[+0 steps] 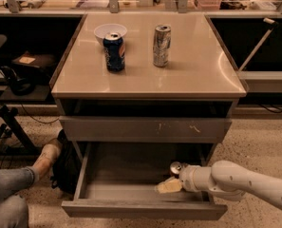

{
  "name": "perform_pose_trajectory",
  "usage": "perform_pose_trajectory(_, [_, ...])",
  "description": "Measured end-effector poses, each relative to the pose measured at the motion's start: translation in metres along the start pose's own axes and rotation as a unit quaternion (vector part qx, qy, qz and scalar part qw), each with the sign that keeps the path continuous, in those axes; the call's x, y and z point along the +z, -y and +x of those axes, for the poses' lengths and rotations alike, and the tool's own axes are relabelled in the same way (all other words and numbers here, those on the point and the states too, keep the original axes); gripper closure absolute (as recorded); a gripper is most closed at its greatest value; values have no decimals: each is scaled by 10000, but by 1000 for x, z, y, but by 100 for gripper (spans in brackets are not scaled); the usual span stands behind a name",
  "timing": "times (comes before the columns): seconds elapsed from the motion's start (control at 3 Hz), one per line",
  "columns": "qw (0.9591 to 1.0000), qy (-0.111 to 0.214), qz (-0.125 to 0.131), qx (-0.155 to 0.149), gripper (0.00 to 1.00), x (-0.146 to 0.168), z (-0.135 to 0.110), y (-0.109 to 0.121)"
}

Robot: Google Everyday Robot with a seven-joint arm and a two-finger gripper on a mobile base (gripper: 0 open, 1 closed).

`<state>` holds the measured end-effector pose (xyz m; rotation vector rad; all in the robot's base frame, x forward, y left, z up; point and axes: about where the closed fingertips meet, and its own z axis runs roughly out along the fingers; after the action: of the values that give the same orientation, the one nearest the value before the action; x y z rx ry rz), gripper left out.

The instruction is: Pick orange can from middle drawer and place on counter

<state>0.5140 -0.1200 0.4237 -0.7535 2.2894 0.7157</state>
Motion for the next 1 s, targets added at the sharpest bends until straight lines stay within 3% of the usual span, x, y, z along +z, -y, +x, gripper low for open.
perform_pose_trajectory(0.33, [10000,0,-1,0,18,0,0,0])
perform_pose_trajectory(1.0, [10000,0,-2,0,65,0,0,0])
